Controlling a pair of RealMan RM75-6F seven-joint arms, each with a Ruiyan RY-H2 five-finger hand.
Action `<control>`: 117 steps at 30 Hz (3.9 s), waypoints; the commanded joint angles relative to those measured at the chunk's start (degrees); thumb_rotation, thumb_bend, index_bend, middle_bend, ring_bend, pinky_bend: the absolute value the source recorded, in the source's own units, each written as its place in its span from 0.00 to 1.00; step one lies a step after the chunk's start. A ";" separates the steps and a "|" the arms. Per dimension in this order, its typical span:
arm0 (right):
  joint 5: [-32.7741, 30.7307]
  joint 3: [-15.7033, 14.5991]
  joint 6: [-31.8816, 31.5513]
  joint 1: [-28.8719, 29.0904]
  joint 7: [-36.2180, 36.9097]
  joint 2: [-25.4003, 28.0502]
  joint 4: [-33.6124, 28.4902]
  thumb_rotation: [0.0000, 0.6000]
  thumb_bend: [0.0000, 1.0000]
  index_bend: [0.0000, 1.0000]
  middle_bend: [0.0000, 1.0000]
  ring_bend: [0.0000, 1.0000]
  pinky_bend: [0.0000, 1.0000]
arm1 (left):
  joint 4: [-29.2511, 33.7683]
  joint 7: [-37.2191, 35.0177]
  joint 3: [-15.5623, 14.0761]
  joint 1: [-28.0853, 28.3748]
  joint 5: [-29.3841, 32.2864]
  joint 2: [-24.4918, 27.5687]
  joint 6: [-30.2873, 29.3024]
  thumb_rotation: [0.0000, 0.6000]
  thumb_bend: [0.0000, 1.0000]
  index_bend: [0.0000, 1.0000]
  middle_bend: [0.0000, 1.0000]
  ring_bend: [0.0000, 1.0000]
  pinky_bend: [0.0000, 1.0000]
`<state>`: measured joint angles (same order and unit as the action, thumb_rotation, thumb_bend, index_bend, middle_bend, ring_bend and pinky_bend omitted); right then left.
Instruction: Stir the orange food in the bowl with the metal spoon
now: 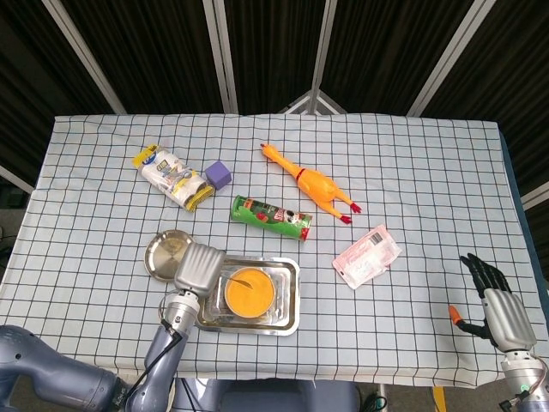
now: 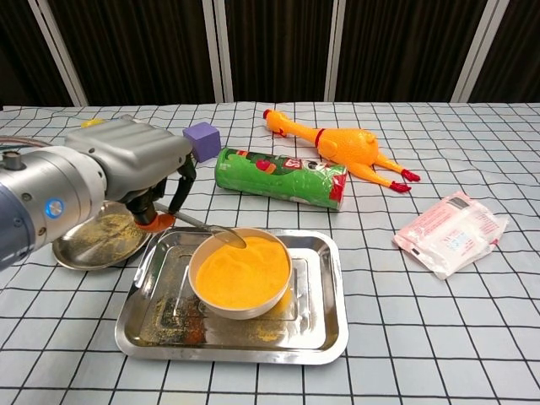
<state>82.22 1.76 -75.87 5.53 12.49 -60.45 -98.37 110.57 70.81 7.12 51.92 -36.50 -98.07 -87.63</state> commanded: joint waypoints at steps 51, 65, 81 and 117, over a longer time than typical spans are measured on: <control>-0.24 -0.05 0.75 0.19 1.46 0.45 -0.42 1.00 0.40 0.00 0.00 0.00 0.00 | -6.65 19.64 -2.29 3.03 -3.56 -10.99 -2.26 1.00 0.77 0.85 1.00 1.00 1.00; -0.47 -0.14 0.94 0.12 1.62 0.54 -0.73 1.00 0.40 0.00 0.00 0.00 0.00 | -2.77 21.51 -2.19 2.47 -4.92 -7.63 -4.63 1.00 0.77 0.85 1.00 1.00 1.00; -0.54 -0.16 1.46 0.28 2.57 0.77 -0.70 1.00 0.40 0.00 0.00 0.00 0.00 | -10.77 19.97 -1.73 2.57 -5.18 -11.08 -1.90 1.00 0.77 0.85 1.00 1.00 1.00; -0.86 -0.15 1.60 0.28 2.03 0.78 -0.99 1.00 0.40 0.00 0.00 0.00 0.00 | 2.06 15.46 -2.93 -2.02 -8.06 -5.75 -4.01 1.00 0.77 0.85 1.00 1.00 1.00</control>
<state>81.36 1.61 -74.27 5.81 14.52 -59.67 -99.36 112.12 86.44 4.18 50.17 -44.92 -103.99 -91.58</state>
